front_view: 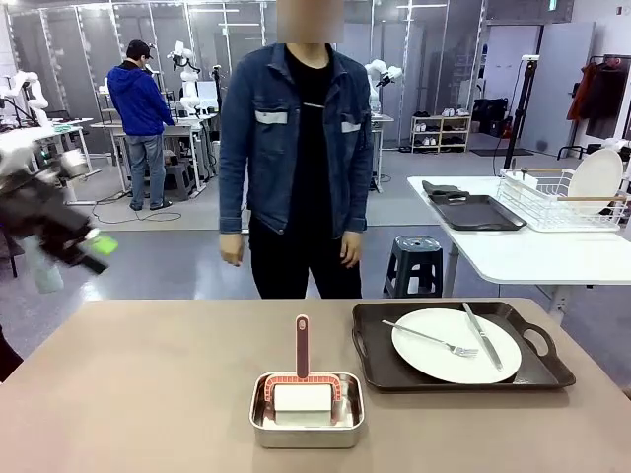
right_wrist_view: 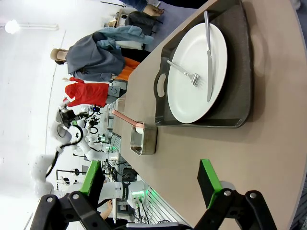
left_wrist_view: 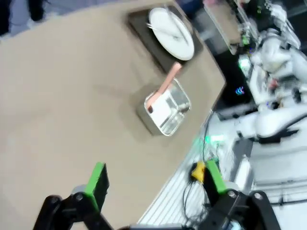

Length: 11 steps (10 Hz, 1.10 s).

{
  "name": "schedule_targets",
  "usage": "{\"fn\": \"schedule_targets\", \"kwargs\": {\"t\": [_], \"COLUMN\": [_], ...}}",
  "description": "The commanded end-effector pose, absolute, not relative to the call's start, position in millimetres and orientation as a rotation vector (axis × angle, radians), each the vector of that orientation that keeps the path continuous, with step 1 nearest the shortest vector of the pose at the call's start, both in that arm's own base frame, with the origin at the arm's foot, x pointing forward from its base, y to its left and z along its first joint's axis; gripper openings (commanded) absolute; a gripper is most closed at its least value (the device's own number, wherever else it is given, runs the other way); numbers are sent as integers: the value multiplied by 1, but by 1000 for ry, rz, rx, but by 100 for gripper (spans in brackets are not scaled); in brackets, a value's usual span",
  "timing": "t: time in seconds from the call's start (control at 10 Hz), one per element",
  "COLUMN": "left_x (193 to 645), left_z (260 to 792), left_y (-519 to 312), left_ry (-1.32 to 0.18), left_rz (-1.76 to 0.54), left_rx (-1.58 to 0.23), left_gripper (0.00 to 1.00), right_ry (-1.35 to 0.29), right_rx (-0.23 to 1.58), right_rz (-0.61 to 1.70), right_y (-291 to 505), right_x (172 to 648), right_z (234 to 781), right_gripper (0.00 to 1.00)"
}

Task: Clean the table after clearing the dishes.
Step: When the right (or left) Handle tray is removed, use the right hand (or left hand) to clean the right (or left) side of the table with the Lint Roller.

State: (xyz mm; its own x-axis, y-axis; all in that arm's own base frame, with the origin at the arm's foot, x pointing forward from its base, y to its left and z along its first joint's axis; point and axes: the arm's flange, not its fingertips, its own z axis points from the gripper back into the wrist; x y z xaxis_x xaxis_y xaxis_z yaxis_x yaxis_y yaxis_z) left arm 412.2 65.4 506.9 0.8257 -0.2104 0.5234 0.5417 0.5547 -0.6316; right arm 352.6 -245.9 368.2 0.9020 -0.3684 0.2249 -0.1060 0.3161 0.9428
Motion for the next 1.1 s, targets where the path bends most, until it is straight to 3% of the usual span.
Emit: {"fn": "schedule_targets", "kwargs": {"t": [0.0, 0.5, 0.6, 0.7, 1.0], "left_x": [370, 326, 338, 326, 326], "left_z": [473, 402, 404, 415, 415], "left_y": [90, 162, 162, 171, 171], "left_ry": [-606, -702, -749, -660, -660], "left_rz": [-321, -7, -49, -30, -30], "left_rx": [-907, -899, -846, -913, -913], "left_gripper": [100, 100, 100, 100, 100], "right_ry": [-443, -443, -443, -443, -443], "right_rx": [1258, 1258, 1258, 1258, 1258], "right_rz": [-181, -181, -181, -181, -181], "right_y": [-245, -245, -245, -245, -245], "right_x": [352, 352, 352, 352, 352], "right_z": [372, 372, 372, 372, 372], "right_gripper": [100, 100, 100, 100, 100]}}
